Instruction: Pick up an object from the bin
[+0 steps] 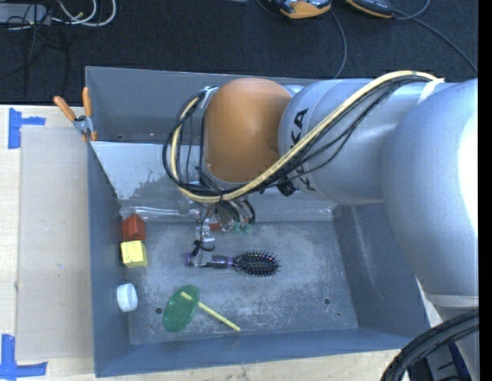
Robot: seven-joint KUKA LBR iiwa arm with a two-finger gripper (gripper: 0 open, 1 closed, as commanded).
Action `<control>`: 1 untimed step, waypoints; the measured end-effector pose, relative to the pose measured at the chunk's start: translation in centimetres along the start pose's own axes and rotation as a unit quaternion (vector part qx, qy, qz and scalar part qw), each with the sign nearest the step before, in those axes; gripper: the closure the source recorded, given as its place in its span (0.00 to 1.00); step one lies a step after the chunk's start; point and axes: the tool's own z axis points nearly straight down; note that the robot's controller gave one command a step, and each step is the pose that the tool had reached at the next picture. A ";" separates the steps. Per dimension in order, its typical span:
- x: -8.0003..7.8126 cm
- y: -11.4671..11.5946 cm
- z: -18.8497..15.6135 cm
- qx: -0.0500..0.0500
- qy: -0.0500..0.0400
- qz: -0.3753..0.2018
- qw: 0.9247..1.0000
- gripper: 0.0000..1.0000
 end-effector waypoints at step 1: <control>0.7 -4.2 -0.2 -0.001 -0.003 -0.012 1.000 0.00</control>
Offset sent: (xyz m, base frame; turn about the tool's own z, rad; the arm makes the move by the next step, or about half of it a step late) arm -0.0148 -0.0565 -0.0158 -0.0052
